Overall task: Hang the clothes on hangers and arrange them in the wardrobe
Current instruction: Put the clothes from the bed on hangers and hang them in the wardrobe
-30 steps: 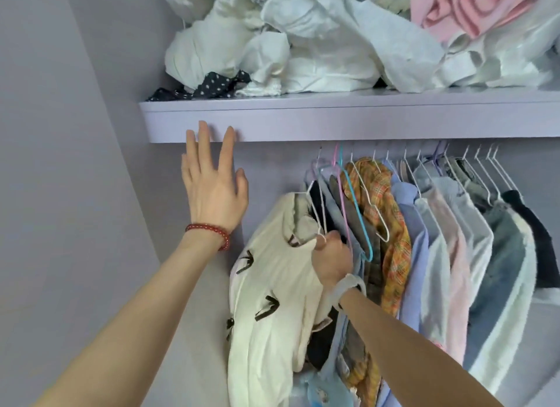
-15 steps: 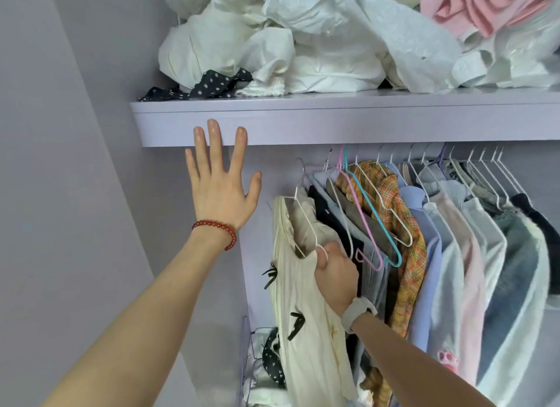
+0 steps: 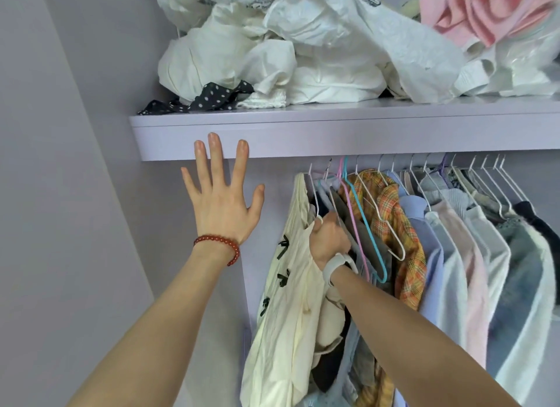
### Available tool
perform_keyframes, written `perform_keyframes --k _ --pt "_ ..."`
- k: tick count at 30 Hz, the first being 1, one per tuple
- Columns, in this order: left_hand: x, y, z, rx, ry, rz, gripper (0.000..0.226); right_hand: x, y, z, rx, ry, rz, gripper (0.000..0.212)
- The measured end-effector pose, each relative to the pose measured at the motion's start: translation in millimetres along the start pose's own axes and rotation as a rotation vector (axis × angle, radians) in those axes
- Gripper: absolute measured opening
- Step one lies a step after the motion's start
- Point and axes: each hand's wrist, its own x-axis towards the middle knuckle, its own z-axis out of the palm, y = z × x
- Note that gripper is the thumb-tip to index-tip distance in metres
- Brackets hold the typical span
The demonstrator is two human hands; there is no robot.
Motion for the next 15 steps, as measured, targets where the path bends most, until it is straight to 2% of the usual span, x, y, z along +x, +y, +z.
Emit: perform_keyframes --k 6,10,12,15 --pt "-0.8 5.7 -6.8 0.021 -0.051 -0.025 0.077 -51.6 14.0 -17.8 0.292 -0.067 -0.180 0.039" --pt "-36.8 31.6 -9.4 -0.128 -0.068 -0.148 0.072 -109.4 54.8 -48.7 0.286 -0.025 -0.291 0.038" --pt "-91.6 57.0 -6.8 -0.247 -0.164 -0.162 0.063 -146.7 91.2 -62.4 0.229 -0.041 -0.270 0.038" --pt "-193.3 100.8 -7.4 -0.372 -0.445 -0.100 0.056 -212.7 162.1 -83.4 0.078 -0.062 -0.157 0.039"
